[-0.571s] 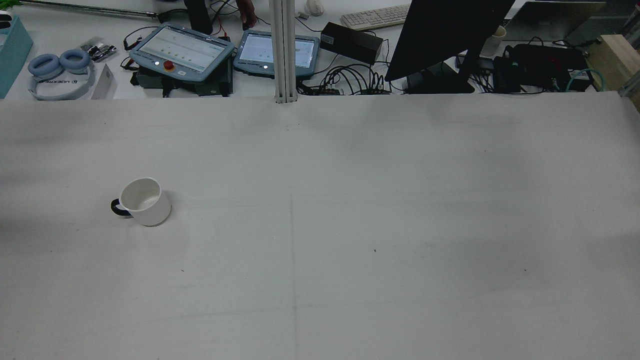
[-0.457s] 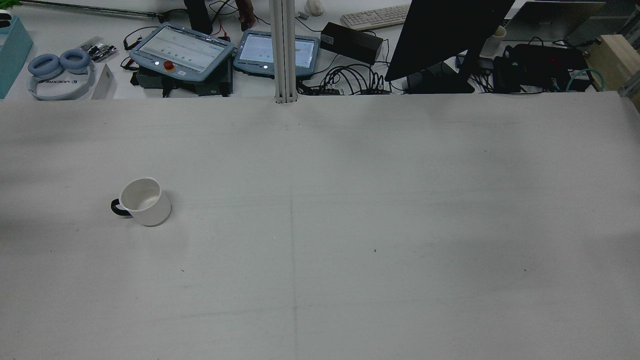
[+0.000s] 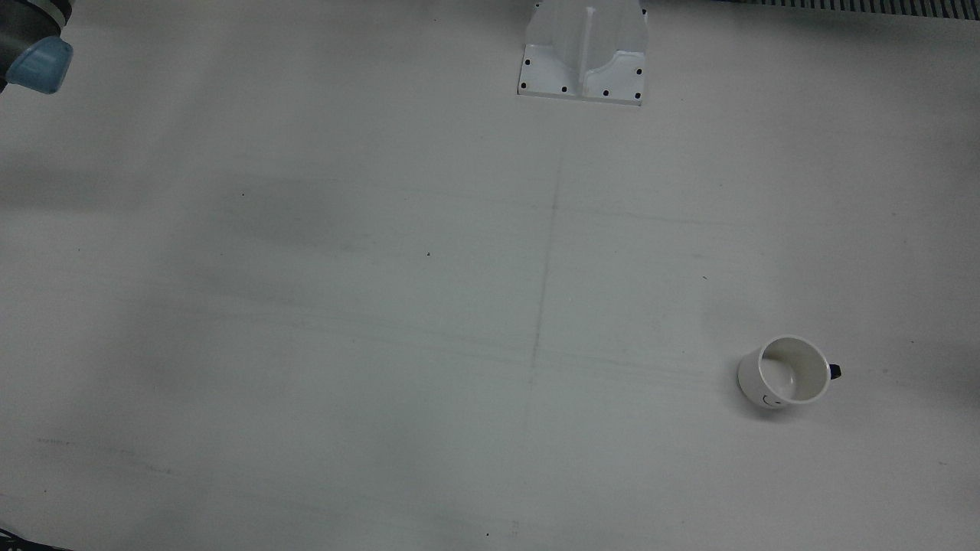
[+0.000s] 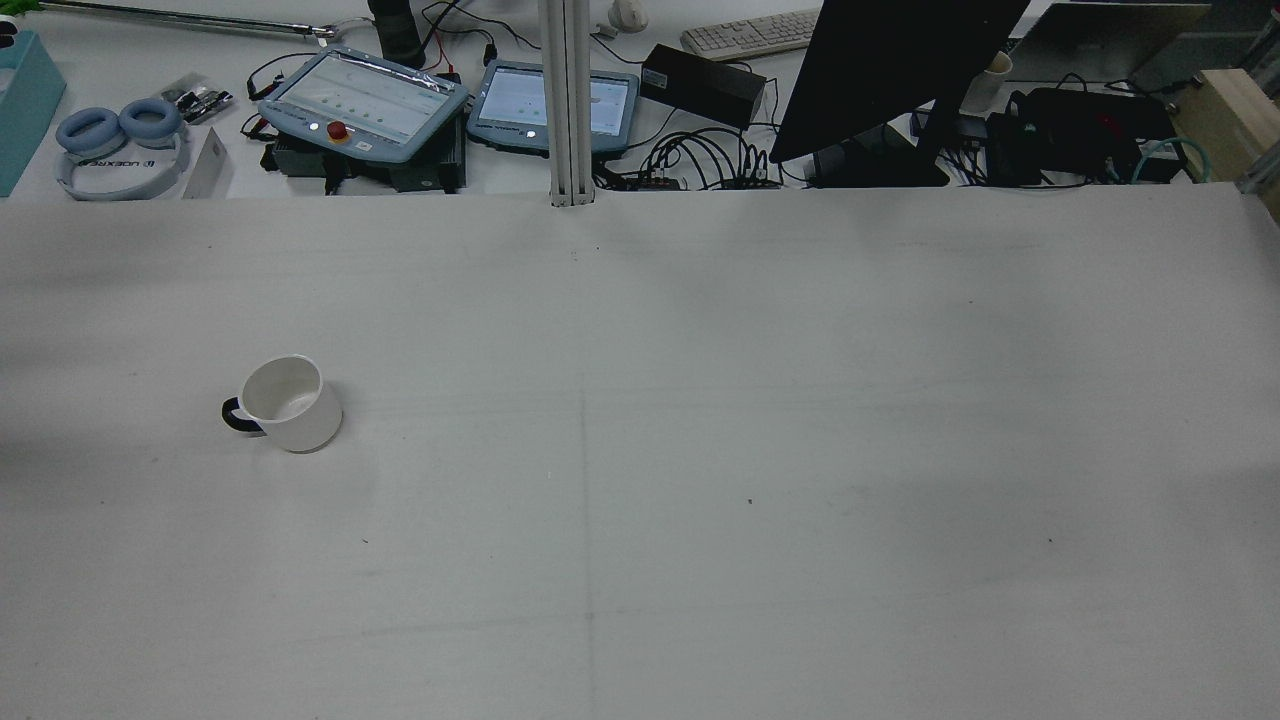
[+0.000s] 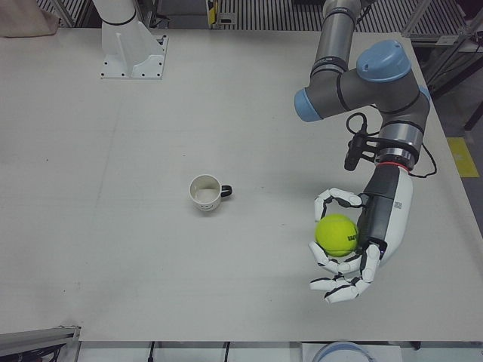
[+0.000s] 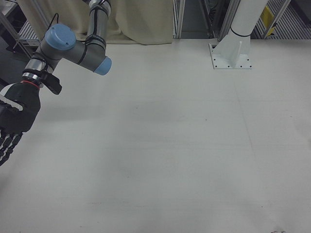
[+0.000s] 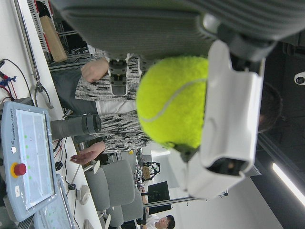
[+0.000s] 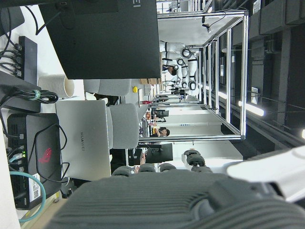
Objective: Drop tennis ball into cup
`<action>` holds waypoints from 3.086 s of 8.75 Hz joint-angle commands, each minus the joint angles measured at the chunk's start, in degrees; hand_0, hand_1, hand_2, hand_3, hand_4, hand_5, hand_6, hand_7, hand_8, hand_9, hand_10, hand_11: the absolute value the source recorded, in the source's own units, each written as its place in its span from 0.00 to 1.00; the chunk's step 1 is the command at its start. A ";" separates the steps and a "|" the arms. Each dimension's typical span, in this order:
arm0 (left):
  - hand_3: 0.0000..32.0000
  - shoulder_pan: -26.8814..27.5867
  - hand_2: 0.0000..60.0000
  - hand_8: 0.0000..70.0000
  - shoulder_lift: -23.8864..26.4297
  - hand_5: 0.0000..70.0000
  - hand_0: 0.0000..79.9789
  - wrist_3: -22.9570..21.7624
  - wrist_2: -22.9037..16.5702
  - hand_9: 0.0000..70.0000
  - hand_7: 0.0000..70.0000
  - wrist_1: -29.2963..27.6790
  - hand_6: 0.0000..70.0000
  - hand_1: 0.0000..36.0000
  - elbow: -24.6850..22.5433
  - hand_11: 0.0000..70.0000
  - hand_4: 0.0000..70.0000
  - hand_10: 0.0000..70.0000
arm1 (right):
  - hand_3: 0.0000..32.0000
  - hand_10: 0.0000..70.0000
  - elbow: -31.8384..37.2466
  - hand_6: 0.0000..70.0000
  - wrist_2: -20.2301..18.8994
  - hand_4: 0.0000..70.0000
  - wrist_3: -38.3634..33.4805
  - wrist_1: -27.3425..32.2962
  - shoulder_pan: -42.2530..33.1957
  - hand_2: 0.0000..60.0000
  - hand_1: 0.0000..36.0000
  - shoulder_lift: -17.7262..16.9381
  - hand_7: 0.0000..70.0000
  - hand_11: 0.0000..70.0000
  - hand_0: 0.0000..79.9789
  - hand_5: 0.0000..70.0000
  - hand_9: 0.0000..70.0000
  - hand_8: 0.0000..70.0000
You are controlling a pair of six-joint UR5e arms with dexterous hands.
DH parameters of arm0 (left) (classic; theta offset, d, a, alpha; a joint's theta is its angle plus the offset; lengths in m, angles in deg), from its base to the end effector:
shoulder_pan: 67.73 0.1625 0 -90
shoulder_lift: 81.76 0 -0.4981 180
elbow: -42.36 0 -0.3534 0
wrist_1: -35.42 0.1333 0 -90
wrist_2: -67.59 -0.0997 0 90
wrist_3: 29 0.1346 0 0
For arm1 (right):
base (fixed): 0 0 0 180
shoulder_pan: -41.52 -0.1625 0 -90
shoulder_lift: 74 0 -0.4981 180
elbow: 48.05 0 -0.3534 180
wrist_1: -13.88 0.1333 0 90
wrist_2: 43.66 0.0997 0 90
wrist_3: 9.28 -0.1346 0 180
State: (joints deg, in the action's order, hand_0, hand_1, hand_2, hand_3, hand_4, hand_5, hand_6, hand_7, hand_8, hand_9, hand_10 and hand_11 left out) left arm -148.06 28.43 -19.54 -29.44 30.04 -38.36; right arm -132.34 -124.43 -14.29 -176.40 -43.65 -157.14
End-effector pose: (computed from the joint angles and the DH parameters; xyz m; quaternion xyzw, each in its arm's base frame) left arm -0.0018 -0.6851 0.6213 -0.0382 0.7986 -0.5822 0.1479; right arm 0.1099 -0.5393 0.7695 -0.0056 0.6494 -0.7586 0.0534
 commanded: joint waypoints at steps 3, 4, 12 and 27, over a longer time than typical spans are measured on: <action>0.24 -0.88 1.00 0.36 -9.24 0.37 1.00 -0.59 0.00 0.36 0.74 0.02 0.86 1.00 -11.43 0.25 0.03 0.13 | 0.00 0.00 0.00 0.00 0.00 0.00 0.00 0.00 0.00 0.00 0.00 0.00 0.00 0.00 0.00 0.00 0.00 0.00; 0.27 1.64 1.00 0.38 -12.16 0.40 1.00 -0.59 -0.09 0.34 0.68 -0.76 0.96 1.00 -15.05 0.24 0.01 0.12 | 0.00 0.00 0.00 0.00 0.00 0.00 0.00 0.09 0.00 0.00 0.00 0.00 0.00 0.00 0.00 0.00 0.00 0.00; 0.23 29.16 1.00 0.37 -10.52 0.38 1.00 1.61 7.37 0.33 0.66 -1.21 0.96 1.00 -14.92 0.23 0.00 0.12 | 0.00 0.00 0.00 0.00 0.00 0.00 0.00 0.09 0.00 0.00 0.00 0.00 0.00 0.00 0.00 0.00 0.00 0.00; 0.78 32.70 0.59 0.03 -10.34 0.08 0.49 2.32 7.38 0.00 0.01 -3.93 0.15 0.45 -11.22 0.00 0.00 0.00 | 0.00 0.00 0.00 0.00 0.00 0.00 0.00 0.00 0.00 0.00 0.00 0.00 0.00 0.00 0.00 0.00 0.00 0.00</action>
State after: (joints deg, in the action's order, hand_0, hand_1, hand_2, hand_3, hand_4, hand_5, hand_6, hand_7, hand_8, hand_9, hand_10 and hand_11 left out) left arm -115.09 18.17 -16.22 -21.97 26.39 -49.36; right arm -132.34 -124.43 -14.29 -176.40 -43.65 -157.14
